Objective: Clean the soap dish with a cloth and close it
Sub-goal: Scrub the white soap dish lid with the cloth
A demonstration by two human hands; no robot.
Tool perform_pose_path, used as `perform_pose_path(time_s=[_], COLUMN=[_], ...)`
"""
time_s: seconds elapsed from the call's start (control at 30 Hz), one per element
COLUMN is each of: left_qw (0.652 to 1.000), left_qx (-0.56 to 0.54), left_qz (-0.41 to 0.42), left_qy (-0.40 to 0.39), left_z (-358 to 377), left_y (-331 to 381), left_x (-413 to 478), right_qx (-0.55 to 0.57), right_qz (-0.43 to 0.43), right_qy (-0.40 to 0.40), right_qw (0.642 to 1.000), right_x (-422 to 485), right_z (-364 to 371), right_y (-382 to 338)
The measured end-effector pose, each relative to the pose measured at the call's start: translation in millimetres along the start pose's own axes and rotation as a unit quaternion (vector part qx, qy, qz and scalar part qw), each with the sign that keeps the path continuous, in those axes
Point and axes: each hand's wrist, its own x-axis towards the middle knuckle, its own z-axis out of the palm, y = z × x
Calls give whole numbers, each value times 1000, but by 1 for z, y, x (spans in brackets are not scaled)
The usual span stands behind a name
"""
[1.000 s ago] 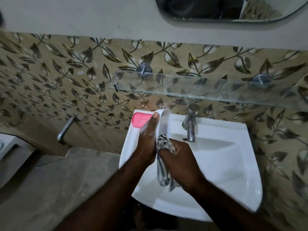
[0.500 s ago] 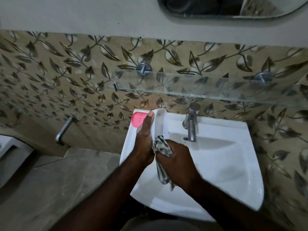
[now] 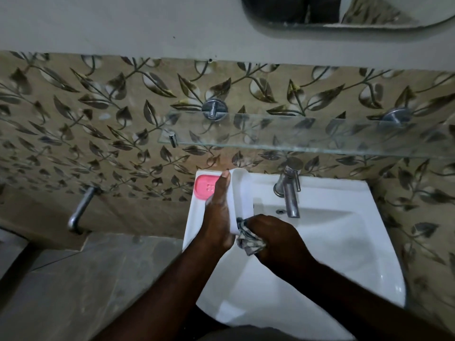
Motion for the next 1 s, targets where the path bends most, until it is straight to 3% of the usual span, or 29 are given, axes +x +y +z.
perform_pose_path(time_s=[0.1,0.17,0.23,0.33,0.4,0.5,0.57,0.7,0.9,1.0], left_qw=[999,997,996,998,1000,999,996,993,982,977], left_qx=[-13,-26,-35,-35,-18,-11,-39,-49,-55,-56], left_qz=[-37,-61,-69,-28,-18,-25,-48,-76,-121,-134], left_qy=[-14,-33,-48,-40,-11,-31,-67,-77,-137,-154], left_z=[-3,-5,-4,1,3,5,4,0,-1,1], left_y=[-9,-11,-13,-15,-20,-22,-15,-9,-21,-26], left_x=[4,4,6,9,11,16,21,31,39,41], right_qx=[48,189,381,533,566,614,628,602,647,641], right_qz=[81,181,267,356,399,412,408,397,456,459], right_qy=[9,-7,-18,7,26,12,9,17,136,167], right_qw=[995,965,885,767,721,673,662,693,596,591], right_x=[8,17,31,59,75,80,72,55,62,68], right_z=[-10,-18,-24,-34,-41,-41,-38,-38,-40,-34], right_y=[-21,-39,-42,-25,-20,-18,-17,-23,-16,-19])
